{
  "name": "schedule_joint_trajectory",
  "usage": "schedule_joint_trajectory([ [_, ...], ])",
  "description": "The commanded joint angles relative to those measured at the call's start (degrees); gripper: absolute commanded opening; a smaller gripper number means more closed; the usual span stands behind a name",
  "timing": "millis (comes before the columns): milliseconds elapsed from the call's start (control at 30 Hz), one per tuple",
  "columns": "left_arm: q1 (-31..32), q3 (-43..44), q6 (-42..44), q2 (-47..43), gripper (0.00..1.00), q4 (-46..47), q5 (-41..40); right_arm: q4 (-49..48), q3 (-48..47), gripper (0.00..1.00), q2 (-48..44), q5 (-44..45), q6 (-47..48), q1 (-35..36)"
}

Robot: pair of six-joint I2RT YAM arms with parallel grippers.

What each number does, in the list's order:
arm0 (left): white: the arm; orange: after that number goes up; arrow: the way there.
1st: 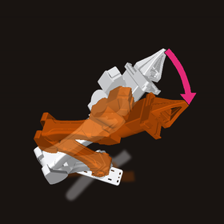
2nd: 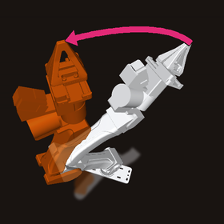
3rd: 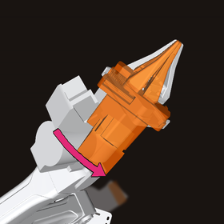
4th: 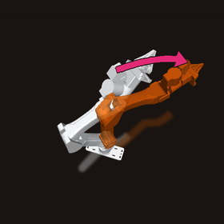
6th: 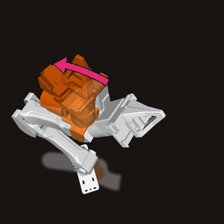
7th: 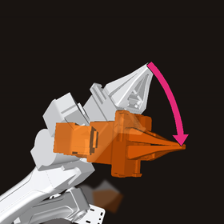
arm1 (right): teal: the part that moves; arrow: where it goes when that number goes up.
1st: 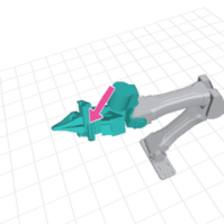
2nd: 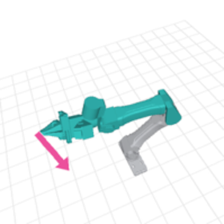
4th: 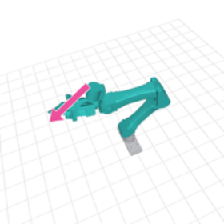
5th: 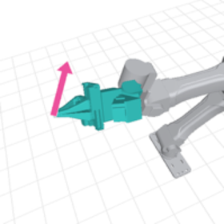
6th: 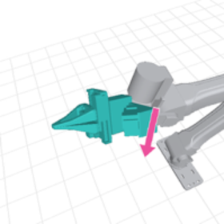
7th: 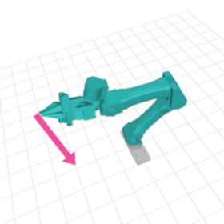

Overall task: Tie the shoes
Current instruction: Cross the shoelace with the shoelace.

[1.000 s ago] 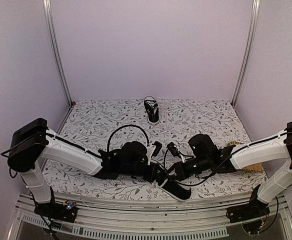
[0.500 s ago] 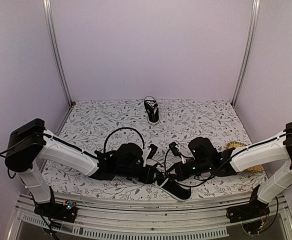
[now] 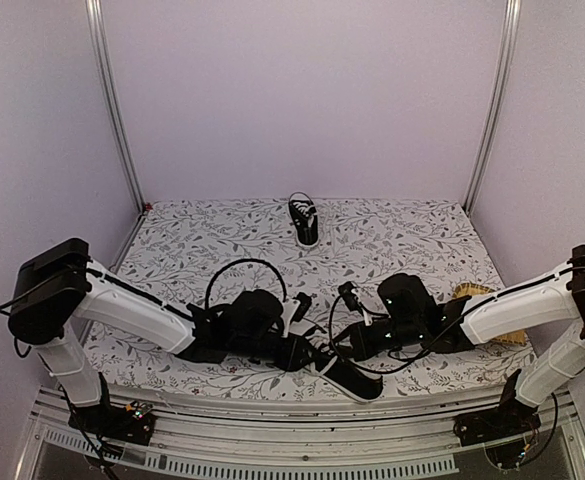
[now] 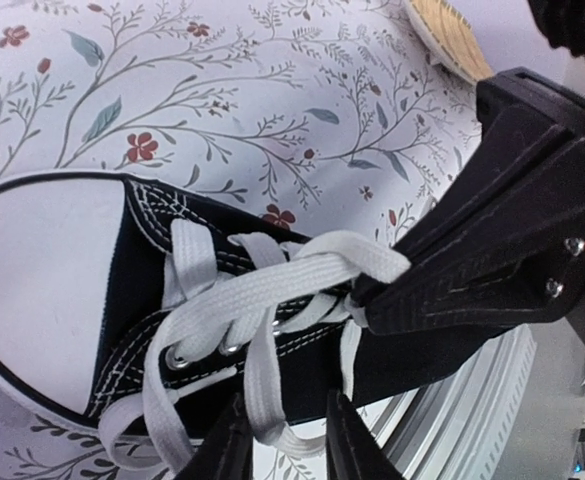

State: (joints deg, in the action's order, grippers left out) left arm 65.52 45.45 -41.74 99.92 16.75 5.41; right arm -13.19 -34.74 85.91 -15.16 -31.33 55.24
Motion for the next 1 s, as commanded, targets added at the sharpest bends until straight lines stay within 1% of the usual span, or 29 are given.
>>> schedule_joint_trajectory([
  [0, 0.22, 2.49, 1.09, 1.82, 0.16, -0.13, -0.66, -1.78, 0.48, 0.02, 0.96, -0.86, 0.34, 0.13],
  [67, 0.21, 2.73, 1.21, 1.96, 0.02, 0.03, -0.85, -1.92, 0.24, 0.02, 1.10, -1.52, 0.81, 0.27],
  [100, 0.19, 2.79, 1.26, 1.76, 0.00, 0.04, -1.10, -1.93, 0.08, 0.02, 1.15, -1.58, 0.98, 0.30],
  [200, 0.63, 2.42, 1.70, -0.34, 0.00, -0.16, -2.37, -1.89, -0.35, 0.02, 1.48, -1.92, 1.47, 0.54],
  [300, 0.70, 2.09, 2.08, -2.72, 0.00, -0.58, -1.76, -1.97, -0.79, 0.02, 2.62, -2.24, 1.63, 0.78],
  [433, 0.81, 1.89, 1.77, -4.20, 0.00, -0.47, 1.32, -2.95, -1.36, 0.02, 4.40, -3.09, 1.82, 0.92],
  [633, 0.84, 2.80, 1.30, -3.36, 0.00, 0.38, 6.18, -7.81, -1.46, 0.02, 6.33, -6.26, 1.86, 1.08],
  [767, 0.81, 3.74, 1.37, -2.46, 0.00, 1.32, 6.79, -10.57, -2.26, 0.02, 8.21, -11.28, 3.29, 1.04],
  [867, 0.61, 5.14, 1.74, -1.61, 0.00, 1.62, 6.27, -11.11, -3.16, 0.02, 10.16, -14.94, 4.69, 0.88],
  [967, 0.26, 5.86, 1.94, -0.80, 0.00, 2.36, 5.38, -13.71, -2.67, 0.02, 11.27, -19.69, 4.76, 0.07],
])
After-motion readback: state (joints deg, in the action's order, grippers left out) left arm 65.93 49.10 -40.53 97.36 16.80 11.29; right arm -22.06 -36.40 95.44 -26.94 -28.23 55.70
